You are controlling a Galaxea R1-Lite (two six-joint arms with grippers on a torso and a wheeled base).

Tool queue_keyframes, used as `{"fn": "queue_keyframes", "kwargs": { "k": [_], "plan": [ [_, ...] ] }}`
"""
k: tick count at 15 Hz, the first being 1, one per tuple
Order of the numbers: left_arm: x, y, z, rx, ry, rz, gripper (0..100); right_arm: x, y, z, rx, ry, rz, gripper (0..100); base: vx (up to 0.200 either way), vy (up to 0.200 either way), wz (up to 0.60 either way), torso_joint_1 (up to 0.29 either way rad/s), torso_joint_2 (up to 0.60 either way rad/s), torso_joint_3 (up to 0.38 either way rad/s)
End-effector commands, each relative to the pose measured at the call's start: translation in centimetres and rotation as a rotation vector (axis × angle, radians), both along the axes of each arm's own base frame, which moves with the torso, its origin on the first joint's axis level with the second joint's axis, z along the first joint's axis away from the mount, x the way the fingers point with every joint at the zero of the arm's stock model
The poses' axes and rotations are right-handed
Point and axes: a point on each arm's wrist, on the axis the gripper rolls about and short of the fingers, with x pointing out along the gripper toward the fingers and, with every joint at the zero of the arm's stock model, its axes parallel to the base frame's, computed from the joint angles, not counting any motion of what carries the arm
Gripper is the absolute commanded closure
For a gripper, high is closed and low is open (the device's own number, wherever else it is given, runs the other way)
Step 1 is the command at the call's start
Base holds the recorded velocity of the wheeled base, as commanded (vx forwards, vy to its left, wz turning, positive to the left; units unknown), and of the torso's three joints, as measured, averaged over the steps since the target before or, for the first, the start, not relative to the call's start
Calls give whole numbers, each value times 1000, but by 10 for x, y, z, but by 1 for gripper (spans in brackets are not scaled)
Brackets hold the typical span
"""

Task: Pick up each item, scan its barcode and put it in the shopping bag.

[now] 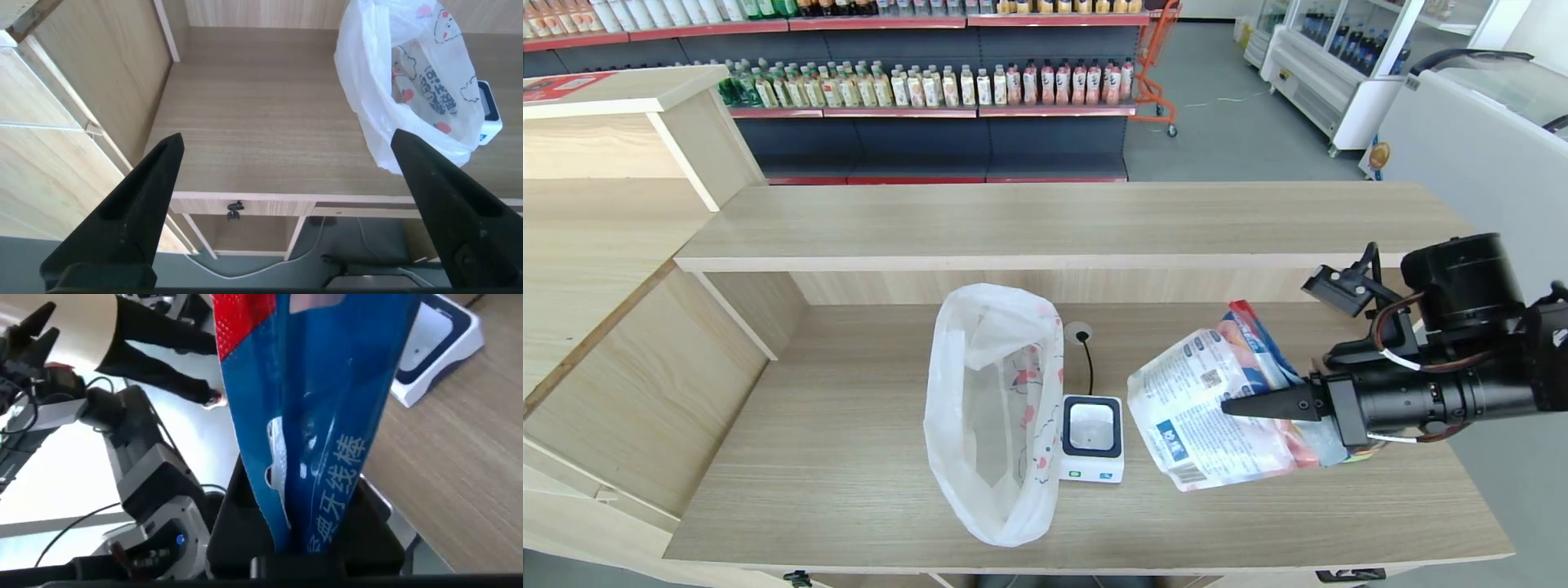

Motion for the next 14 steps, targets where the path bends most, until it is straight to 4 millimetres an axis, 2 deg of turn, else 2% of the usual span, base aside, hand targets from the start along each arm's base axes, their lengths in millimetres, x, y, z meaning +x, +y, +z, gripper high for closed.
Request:
{"fn": "queue_keyframes", "kwargs": {
  "k": [1,4,7,14],
  "plan": [
    [0,0,0,0,-1,1,0,-26,4,20,36,-21,40,100,0,0,0,0,0,0],
    [0,0,0,0,-1,0,0,-40,16,27,61,14,94,100,0,0,0,0,0,0],
    [0,0,0,0,-1,0,0,-44,25,27,53,48,76,100,0,0,0,0,0,0],
    [0,0,0,0,-1,1,0,-44,32,18,23,74,78,100,0,0,0,0,0,0]
  ]
}}
